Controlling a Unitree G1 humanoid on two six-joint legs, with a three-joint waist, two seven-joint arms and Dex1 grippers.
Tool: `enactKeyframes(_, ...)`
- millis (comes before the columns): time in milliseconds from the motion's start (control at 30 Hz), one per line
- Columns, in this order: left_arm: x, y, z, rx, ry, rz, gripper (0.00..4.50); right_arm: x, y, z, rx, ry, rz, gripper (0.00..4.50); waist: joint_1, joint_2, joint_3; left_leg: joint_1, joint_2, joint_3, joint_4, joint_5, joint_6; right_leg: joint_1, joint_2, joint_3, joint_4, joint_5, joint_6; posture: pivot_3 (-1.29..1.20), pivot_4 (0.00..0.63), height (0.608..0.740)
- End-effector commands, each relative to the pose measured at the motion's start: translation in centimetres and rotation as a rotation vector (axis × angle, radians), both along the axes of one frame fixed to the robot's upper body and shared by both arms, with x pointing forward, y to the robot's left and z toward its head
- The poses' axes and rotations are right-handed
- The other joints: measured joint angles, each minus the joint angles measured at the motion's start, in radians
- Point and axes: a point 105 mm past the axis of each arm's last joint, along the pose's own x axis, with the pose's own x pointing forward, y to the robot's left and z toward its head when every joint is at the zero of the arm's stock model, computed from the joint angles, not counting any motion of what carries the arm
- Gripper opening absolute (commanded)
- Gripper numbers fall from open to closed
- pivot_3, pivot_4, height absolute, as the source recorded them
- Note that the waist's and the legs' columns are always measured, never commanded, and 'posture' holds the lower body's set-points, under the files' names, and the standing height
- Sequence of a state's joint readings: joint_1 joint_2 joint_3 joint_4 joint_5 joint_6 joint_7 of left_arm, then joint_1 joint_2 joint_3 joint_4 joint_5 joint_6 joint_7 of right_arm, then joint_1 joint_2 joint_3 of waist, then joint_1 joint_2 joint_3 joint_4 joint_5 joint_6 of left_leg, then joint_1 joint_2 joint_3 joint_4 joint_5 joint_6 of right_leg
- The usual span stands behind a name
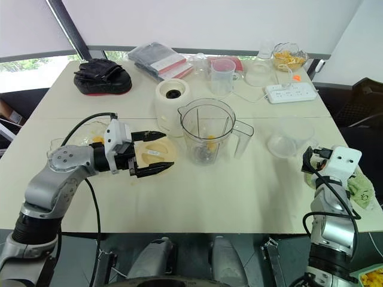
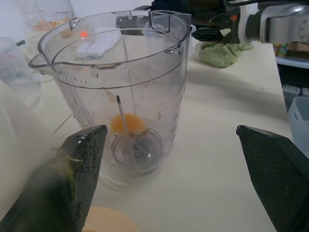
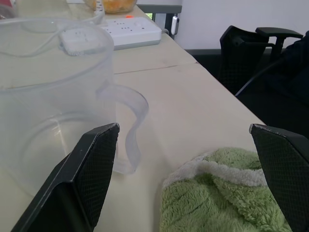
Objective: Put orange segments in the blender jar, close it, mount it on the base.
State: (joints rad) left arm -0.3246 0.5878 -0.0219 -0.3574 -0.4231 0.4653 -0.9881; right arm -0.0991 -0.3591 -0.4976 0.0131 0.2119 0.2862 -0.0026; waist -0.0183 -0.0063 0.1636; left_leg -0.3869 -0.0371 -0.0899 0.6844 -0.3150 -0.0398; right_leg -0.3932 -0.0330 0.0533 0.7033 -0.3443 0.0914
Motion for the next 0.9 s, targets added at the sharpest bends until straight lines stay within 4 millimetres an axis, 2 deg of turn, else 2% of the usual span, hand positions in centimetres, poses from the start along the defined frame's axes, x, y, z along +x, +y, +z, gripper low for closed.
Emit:
enactKeyframes(33,-0.3,-0.2,1.1,-0.003,-0.053,-0.006,4.47,0.6,-0.1,0.9,0.002,-0.047,-0.012,4.50,0.000,0.000,0.000,0.000,0.000,0.000,0.000,0.000,0.000,0.000,0.000,0.000,0.000,0.000,0.000,0.00,0.150,0.740)
enactKeyframes(500,0.1,0.0,0.9,0.038,-0.087,0.016,4.47,2.9,-0.8,0.5,0.038,-0.068,-0.053,4.50,-0.002,0.001,0.000,0.000,0.000,0.000,0.000,0.000,0.000,0.000,0.000,0.000,0.000,0.000,0.000,0.00,0.150,0.740)
enactKeyframes(600,0.2,0.0,0.8,0.044,-0.092,0.023,4.50,3.2,-0.9,0.5,0.037,-0.071,-0.050,3.69,-0.002,0.001,0.000,0.000,0.000,0.000,0.000,0.000,0.000,0.000,0.000,0.000,0.000,0.000,0.000,0.00,0.150,0.740)
enactKeyframes(800,0.1,0.1,0.7,0.043,-0.093,0.034,4.50,3.5,-0.6,0.5,0.027,-0.075,-0.033,0.42,-0.001,0.001,0.000,0.000,0.000,0.000,-0.001,0.000,0.000,0.000,0.000,0.000,-0.001,0.000,0.000,0.00,0.150,0.740)
enactKeyframes(833,0.1,0.1,0.7,0.043,-0.093,0.035,4.50,3.6,-0.6,0.5,0.024,-0.074,-0.031,0.04,-0.001,0.001,0.000,0.000,0.000,0.000,-0.001,0.000,0.000,0.000,0.000,0.000,-0.001,0.000,0.000,0.00,0.150,0.740)
enactKeyframes(900,0.1,0.1,0.6,0.044,-0.092,0.038,4.50,3.6,-0.6,0.5,0.022,-0.076,-0.032,0.04,0.003,0.001,0.000,0.001,0.000,0.000,-0.001,0.000,0.000,0.001,0.000,0.000,-0.001,0.000,0.000,0.00,0.150,0.740)
